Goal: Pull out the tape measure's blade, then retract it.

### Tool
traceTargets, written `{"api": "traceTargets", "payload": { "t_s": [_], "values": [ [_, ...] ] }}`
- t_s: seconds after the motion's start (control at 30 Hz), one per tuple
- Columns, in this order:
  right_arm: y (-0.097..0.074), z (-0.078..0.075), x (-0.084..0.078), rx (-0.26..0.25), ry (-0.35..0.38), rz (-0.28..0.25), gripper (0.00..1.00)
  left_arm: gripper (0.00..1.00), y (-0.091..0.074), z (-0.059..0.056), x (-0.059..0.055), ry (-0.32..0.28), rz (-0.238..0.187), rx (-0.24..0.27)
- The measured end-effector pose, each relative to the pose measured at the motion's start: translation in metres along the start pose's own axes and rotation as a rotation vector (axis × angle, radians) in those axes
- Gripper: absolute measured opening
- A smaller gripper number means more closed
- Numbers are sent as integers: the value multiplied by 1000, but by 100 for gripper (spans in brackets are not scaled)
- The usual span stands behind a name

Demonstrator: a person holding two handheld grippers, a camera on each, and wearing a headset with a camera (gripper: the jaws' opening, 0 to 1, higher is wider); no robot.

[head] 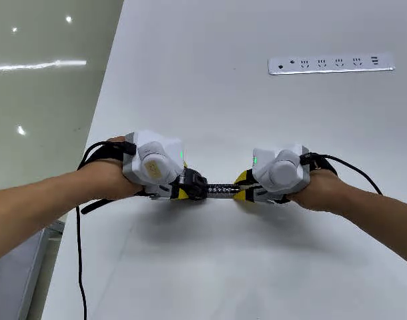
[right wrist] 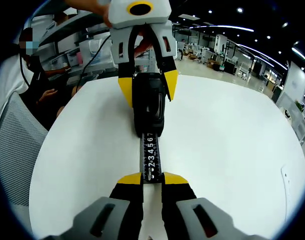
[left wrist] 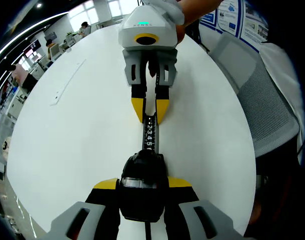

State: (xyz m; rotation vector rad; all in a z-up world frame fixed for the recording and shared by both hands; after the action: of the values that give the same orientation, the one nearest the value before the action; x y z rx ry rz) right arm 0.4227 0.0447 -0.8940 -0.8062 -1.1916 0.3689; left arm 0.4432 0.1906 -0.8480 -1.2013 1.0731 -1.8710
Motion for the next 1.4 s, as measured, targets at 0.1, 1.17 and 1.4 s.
{"api": "traceTargets", "payload": {
  "t_s": [0.1,1.17,1.4],
  "values": [
    [-3,0,-3,-4,5,2,12,30,0,0,0,1,1,-2],
    [-23,-6,-22,-19,29,24,12,30,0,-1,1,11,9,-13],
    [-28,-8,-26,-24,33,31,12,30,0,0,2,13,9,-14]
  ]
}}
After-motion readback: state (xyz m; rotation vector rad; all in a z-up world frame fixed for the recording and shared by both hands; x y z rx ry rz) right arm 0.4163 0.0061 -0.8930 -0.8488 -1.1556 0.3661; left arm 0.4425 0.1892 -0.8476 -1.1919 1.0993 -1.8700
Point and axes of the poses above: the centre of the closed fingertips' face, and the gripper's own axes: y roughly forward along the fingers, z roughly to its left, x roughly out of its top, the point moved 6 cm from there along -y, roughly backward along the fingers, and after that the axes turned 15 degrees about y, right-handed, at the moved point
